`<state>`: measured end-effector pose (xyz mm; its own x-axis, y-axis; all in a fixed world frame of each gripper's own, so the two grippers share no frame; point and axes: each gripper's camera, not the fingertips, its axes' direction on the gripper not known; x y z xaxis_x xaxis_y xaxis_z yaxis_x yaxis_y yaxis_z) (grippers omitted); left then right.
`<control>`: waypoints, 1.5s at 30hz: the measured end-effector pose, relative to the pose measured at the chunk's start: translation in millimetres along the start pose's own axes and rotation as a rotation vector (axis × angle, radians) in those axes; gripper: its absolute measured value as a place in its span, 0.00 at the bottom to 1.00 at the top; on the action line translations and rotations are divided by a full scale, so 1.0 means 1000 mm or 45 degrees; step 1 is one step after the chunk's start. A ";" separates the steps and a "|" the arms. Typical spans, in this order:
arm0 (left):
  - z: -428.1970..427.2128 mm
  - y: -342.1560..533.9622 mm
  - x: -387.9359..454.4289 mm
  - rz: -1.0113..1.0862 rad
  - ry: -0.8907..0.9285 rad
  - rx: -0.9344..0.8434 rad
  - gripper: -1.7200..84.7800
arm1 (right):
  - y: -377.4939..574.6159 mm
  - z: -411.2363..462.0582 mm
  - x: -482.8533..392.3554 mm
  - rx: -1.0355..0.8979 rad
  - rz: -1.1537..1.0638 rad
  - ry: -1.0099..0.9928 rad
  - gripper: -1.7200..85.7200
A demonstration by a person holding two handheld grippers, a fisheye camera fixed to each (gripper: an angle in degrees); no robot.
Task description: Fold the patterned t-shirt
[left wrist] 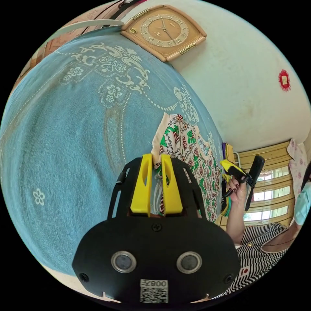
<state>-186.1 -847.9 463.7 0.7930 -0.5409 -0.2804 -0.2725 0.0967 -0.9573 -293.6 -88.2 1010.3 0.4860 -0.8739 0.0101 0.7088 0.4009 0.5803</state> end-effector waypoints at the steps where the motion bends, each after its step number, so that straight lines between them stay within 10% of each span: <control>1: -0.001 0.000 -0.008 0.009 0.000 -0.008 0.07 | -0.011 0.007 -0.002 -0.010 -0.003 0.003 0.04; 18: -0.023 0.036 -0.086 0.180 0.079 0.053 0.05 | -0.222 0.256 -0.083 -0.641 -0.596 0.371 0.08; 37: -0.076 0.096 -0.144 0.109 -0.069 0.296 0.06 | -0.266 0.253 -0.153 -0.345 -0.824 0.166 0.02; 45: -0.063 0.115 -0.164 0.027 -0.065 0.240 0.06 | -0.265 0.239 -0.087 -0.256 -0.505 0.184 0.03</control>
<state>-381.9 -800.4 403.9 0.8162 -0.4941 -0.2993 -0.1863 0.2653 -0.9460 -645.6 -184.2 1050.6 0.2138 -0.9289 -0.3024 0.9323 0.1016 0.3471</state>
